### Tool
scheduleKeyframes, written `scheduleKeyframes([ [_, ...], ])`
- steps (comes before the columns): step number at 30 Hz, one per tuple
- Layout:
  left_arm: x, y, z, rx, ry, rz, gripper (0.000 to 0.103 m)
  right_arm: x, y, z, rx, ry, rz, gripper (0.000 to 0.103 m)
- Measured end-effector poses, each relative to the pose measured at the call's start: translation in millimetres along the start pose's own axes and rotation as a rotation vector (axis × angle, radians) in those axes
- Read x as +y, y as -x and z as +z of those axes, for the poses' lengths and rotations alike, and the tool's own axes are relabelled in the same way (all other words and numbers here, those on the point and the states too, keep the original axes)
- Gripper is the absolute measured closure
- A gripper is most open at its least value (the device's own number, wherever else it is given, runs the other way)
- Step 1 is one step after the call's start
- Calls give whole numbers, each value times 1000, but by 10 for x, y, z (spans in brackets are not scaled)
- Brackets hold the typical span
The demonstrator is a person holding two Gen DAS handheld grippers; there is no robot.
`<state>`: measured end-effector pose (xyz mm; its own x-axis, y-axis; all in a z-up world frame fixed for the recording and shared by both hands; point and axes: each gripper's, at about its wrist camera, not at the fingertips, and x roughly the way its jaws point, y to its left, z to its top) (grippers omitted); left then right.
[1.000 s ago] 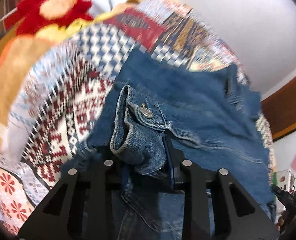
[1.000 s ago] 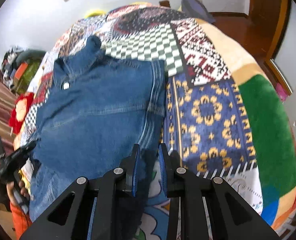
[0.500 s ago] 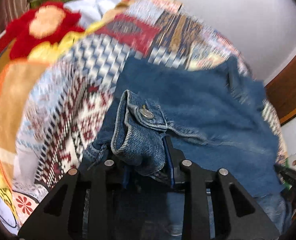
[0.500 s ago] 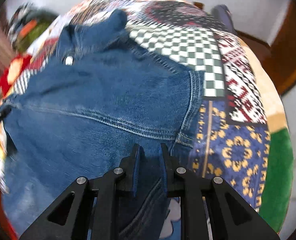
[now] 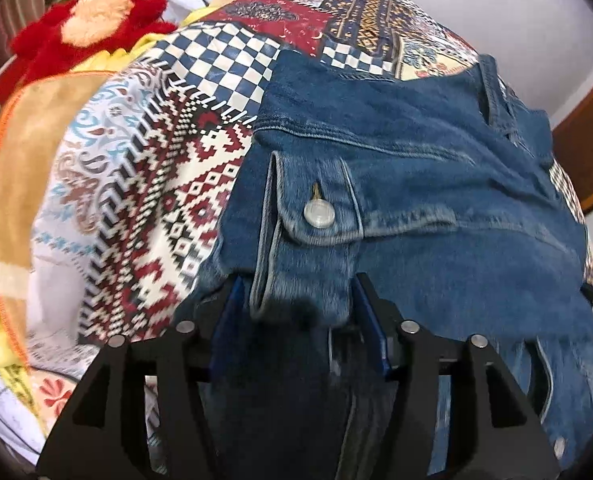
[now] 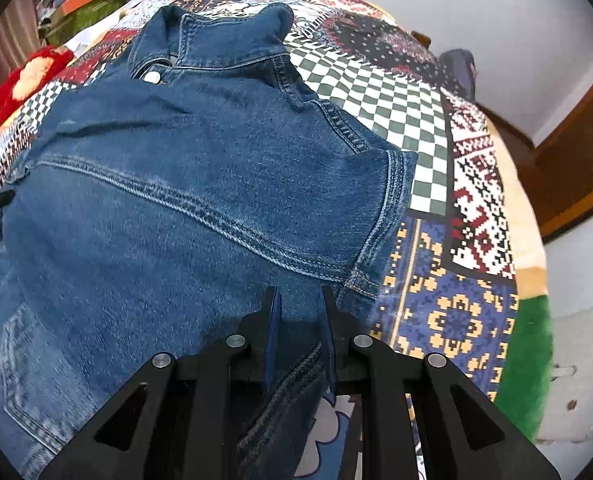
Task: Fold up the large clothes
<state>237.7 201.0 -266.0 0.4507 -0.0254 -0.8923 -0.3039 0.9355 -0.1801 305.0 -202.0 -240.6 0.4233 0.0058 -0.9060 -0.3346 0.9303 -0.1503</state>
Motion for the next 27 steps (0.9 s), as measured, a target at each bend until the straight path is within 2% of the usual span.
scheduleKeyframes([
  [1, 10, 74, -44, -9, -10, 36, 29, 8, 12, -13, -3, 2, -8, 88],
  [2, 23, 158, -93, -24, -26, 73, 26, 12, 23, -23, -8, 3, -17, 88],
  [6, 93, 422, -238, -54, -92, 174, 26, 35, 82, -74, -23, 11, -42, 88],
  [8, 151, 513, -245, -64, -95, 192, 26, 33, 120, -113, -27, 11, -57, 85],
  [9, 191, 564, -234, -74, -90, 196, 25, 12, 125, -137, -18, 5, -93, 62],
  [10, 217, 595, -219, -82, -85, 199, 24, -20, 140, -174, -18, -7, -128, 46],
  [11, 253, 628, -193, -92, -76, 201, 22, -84, 159, -212, -36, -28, -177, 21],
  [12, 279, 651, -169, -100, -68, 202, 22, -168, 180, -249, -53, -55, -179, 15],
  [16, 327, 617, 64, -111, -30, 179, 22, -550, 199, -325, -25, -235, 10, 15],
  [21, 292, 435, 483, -106, -17, 99, 15, -760, 338, -200, -64, -304, 92, 15],
  [24, 255, 231, 719, -50, -27, -13, 15, -782, 361, -72, -84, -330, 154, 15],
  [27, 190, 13, 894, 1, -49, -50, 15, -801, 250, 100, -79, -344, 220, 15],
])
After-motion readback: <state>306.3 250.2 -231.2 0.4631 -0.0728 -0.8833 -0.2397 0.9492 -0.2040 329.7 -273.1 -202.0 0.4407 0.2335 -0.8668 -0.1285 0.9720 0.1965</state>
